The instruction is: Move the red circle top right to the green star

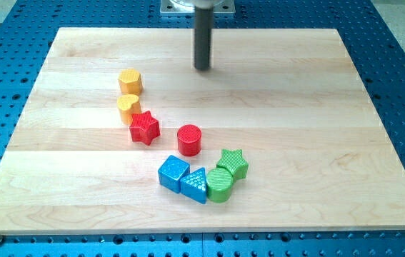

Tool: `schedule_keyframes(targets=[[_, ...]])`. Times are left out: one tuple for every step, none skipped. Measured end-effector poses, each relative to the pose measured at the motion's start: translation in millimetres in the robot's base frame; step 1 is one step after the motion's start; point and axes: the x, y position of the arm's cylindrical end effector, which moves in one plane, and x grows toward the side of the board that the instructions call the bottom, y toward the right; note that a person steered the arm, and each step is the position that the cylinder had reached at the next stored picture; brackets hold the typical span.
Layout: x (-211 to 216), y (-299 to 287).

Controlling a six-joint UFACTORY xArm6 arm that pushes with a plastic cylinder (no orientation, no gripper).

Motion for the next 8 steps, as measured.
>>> schedule_keyframes(targets=[[-30, -140], [45, -224], [162, -212], [251, -150], [250, -74], [221, -13], [205, 13], [189, -23]])
